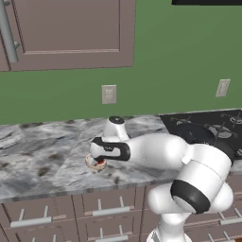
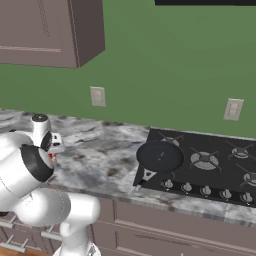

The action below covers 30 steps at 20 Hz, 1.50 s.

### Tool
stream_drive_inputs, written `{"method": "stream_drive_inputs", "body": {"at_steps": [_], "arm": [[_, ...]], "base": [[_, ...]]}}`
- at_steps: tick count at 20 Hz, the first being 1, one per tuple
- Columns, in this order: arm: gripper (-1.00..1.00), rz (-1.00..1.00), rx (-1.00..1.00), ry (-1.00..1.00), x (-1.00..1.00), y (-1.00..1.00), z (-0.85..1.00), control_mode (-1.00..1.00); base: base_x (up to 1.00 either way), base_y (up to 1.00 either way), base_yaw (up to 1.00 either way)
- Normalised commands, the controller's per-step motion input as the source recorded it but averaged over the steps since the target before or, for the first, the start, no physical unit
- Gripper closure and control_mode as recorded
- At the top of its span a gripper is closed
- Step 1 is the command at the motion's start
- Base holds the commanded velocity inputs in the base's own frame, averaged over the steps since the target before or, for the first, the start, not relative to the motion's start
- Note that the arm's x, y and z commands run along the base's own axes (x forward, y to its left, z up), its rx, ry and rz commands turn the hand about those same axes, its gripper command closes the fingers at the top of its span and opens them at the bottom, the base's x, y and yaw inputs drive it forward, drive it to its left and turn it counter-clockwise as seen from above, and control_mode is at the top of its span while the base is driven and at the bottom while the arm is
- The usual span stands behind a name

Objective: Place both pans onto different burners. Then place the bell pepper and the steak on different pans.

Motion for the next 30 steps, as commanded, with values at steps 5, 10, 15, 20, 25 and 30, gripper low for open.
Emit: {"method": "stream_drive_inputs", "body": {"at_steps": [5, 10, 15, 20, 25, 30], "arm": [[-1.00, 0.00, -0.01, 0.00, 0.35, 0.09, -0.24, -1.00], [-1.00, 0.00, -0.02, 0.01, 0.30, 0.16, -0.35, -1.00], [-1.00, 0.00, -0.05, 0.03, 0.23, 0.22, -0.44, -1.00], [1.00, 0.00, -0.04, 0.02, 0.22, 0.14, -0.39, -1.00], [1.00, 0.00, -0.02, 0.00, 0.02, 0.01, -0.31, -1.00], [1.00, 0.03, 0.00, -0.01, 0.00, 0.00, -0.05, -1.00]], "base": [[0.00, 0.00, 0.00], [0.00, 0.00, 0.00], [0.00, 0.00, 0.00], [0.00, 0.00, 0.00], [0.00, 0.00, 0.00], [0.00, 0.00, 0.00]]}}
